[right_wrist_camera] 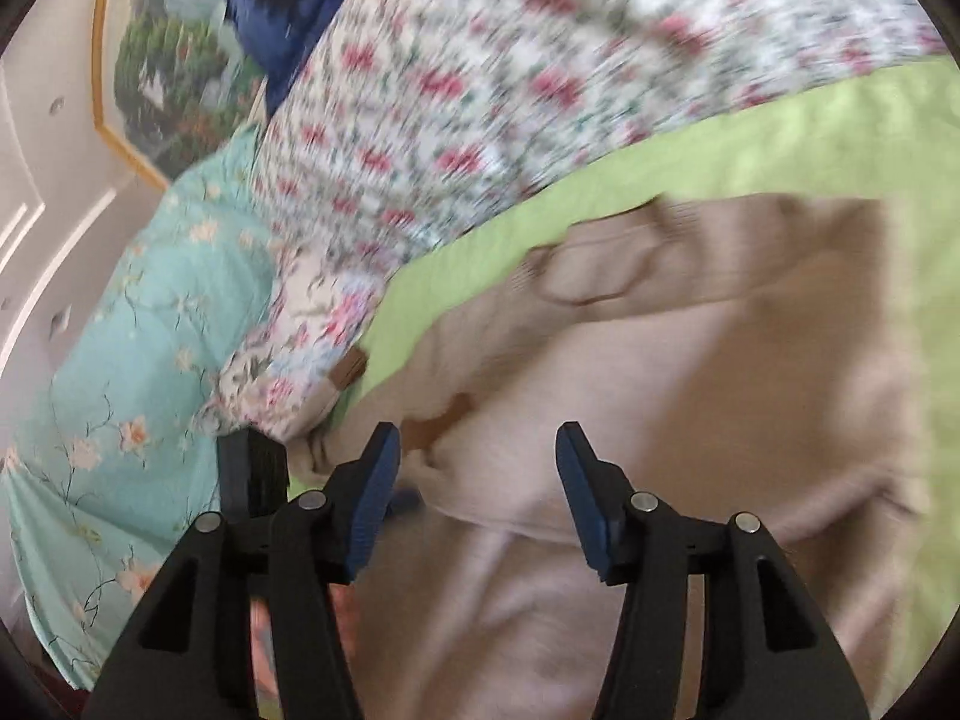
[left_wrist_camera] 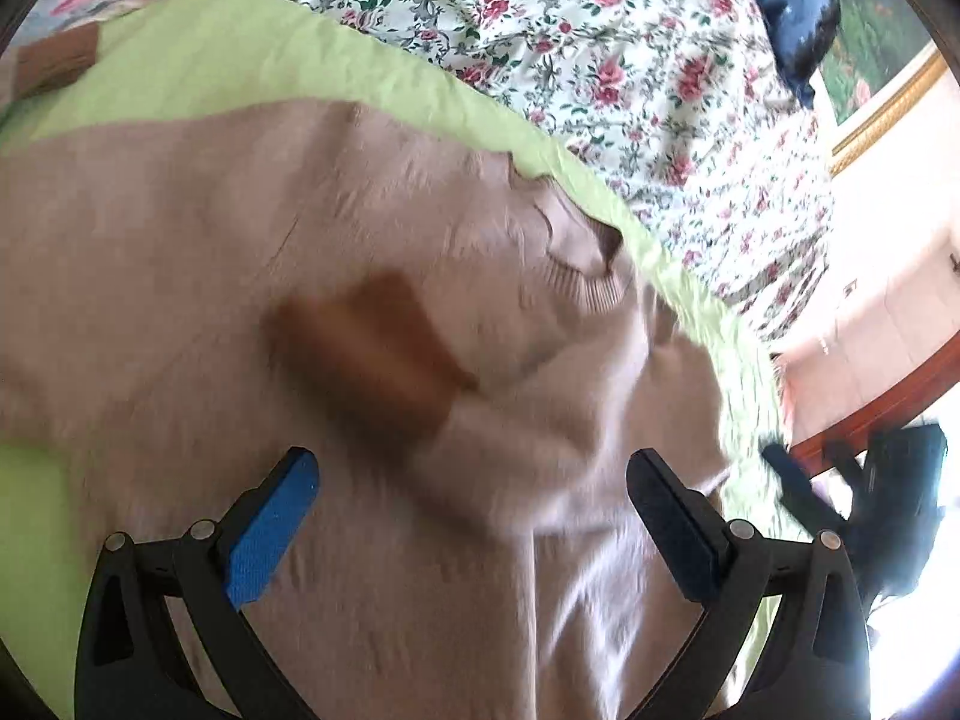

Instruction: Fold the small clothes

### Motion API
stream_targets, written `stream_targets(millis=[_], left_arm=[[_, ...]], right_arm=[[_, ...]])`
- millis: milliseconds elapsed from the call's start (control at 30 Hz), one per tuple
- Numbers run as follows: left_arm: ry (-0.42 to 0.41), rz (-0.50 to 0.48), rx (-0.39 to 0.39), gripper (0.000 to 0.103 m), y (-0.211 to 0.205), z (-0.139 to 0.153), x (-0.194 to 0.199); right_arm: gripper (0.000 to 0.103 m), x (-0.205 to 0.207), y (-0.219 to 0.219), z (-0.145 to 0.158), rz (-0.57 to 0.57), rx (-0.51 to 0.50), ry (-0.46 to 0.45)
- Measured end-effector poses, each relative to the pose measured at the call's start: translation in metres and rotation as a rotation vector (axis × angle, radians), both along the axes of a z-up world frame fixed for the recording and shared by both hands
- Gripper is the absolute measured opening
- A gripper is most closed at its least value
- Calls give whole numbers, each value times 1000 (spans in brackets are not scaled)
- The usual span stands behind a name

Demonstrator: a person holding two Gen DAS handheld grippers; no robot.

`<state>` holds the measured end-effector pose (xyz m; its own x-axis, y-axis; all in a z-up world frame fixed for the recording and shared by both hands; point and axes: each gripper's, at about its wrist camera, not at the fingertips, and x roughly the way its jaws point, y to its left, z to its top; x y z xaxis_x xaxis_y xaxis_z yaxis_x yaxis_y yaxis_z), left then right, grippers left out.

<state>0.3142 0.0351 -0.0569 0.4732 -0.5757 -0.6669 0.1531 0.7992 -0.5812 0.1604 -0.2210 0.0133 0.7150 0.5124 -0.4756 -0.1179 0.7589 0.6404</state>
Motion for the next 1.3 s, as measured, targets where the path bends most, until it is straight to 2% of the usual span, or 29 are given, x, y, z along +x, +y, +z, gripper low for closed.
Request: stream_targets(millis=[67,133,233,267,300,433,467,533,567,600,667,700,733,800,833,900,967,1033,1167,1233,1267,1300], left_arm=[[16,10,-19,100,4,-5,15],[4,19,-31,92,9,-8,26],[-2,2,-38,54,8,-10,39],[-4,-12,-39,28,7,-10,40],[-13,-28,-27,10,5,-8,39],[-99,-31,37,10,6,4,22],[-84,-37,43,12,7,1,22],[-44,-41,57,20,8,-7,24],[-20,-44,60,31,8,-12,27],[9,-44,44,31,8,-17,33],[1,-39,28,26,9,-20,36],[-10,-34,42,13,8,-19,37],[-17,-31,52,8,7,-18,37],[-40,-49,38,8,5,-16,32],[-67,-71,45,8,-1,-15,27],[-75,-106,76,8,-11,-16,20],[-63,-133,132,9,-23,-21,19],[-45,-150,129,14,-25,-20,21],[2,-177,58,45,-19,-18,32],[10,-201,47,47,-22,-19,40],[6,-213,60,43,-26,-18,42],[-12,-230,89,28,-31,-17,43]], right_arm=[[56,-23,-23,-3,-72,-63,2],[56,-40,-46,-8,-157,-149,24],[56,-46,-77,-19,-271,-258,125],[56,-44,-85,-24,-295,-291,162],[56,-42,-89,-25,-300,-318,186],[58,-23,-83,-34,-226,-514,254],[59,-16,-78,-37,-207,-576,266],[62,-4,-70,-47,-161,-627,275],[62,3,-68,-51,-156,-642,276],[62,10,-67,-55,-169,-660,271],[62,23,-70,-60,-225,-680,264],[62,30,-77,-60,-282,-677,265],[62,31,-86,-58,-329,-659,270],[62,21,-112,-49,-447,-597,267],[67,6,-129,-41,-511,-556,244],[77,-9,-146,-37,-558,-522,236],[77,-16,-153,-45,-508,-494,246],[77,-19,-151,-50,-483,-514,251],[77,-23,-150,-50,-459,-516,232],[77,-27,-145,-51,-447,-515,223],[77,-24,-143,-51,-441,-517,223],[77,-23,-142,-50,-439,-523,221]])
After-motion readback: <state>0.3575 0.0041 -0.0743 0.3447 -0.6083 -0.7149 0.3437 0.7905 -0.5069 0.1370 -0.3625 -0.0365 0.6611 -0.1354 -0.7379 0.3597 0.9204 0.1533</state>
